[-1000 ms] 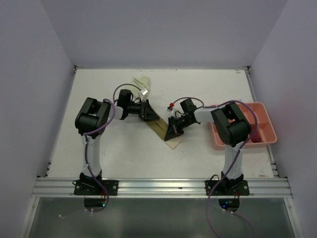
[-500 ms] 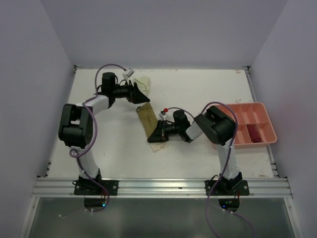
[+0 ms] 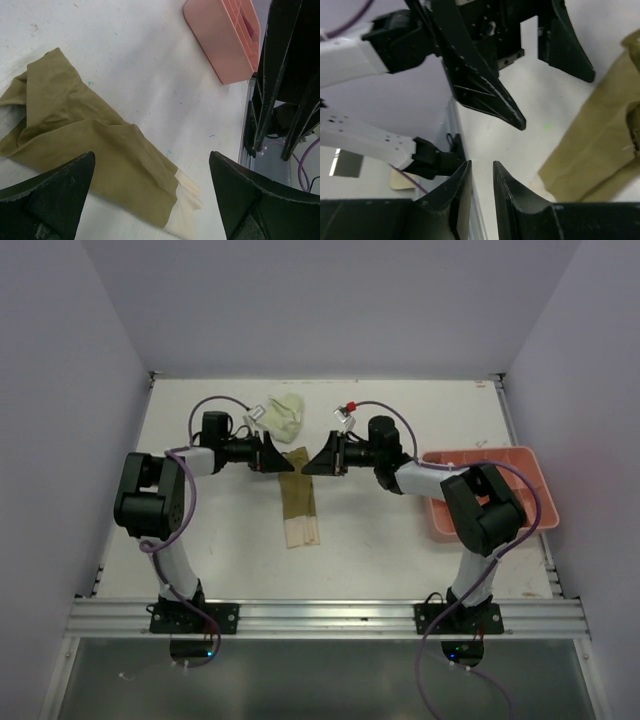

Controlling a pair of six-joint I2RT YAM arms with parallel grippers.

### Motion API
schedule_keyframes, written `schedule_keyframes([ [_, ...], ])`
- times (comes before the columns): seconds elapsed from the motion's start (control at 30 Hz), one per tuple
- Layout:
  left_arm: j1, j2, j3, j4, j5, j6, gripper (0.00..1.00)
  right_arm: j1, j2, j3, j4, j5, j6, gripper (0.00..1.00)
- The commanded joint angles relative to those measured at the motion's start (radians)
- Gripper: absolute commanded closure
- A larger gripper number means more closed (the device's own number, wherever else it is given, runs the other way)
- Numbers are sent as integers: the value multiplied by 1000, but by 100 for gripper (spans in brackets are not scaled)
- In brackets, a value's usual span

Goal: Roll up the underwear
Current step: Fold the underwear

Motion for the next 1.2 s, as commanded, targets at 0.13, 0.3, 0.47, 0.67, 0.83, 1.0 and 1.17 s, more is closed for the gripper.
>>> schedule_keyframes([
  [0.13,-23,172,118,-71,-35,50,0,28,33,99,-658,-24,-583,76],
  [0.3,-45,265,205,-131,-95,104,0,72,44,197,-764,20,-703,77],
  [0.47,-51,297,239,-176,-153,115,0,115,139,327,-807,95,-677,80],
  [0.67,-51,292,245,-205,-181,125,0,123,181,289,-724,306,-591,84],
  [0.83,-51,294,239,-199,-181,119,0,123,208,234,-545,358,-514,86],
  [1.0,-49,292,235,-202,-189,121,0,115,208,224,-572,373,-499,89],
  [1.17,-40,309,253,-227,-199,127,0,74,107,119,-643,370,-514,89],
])
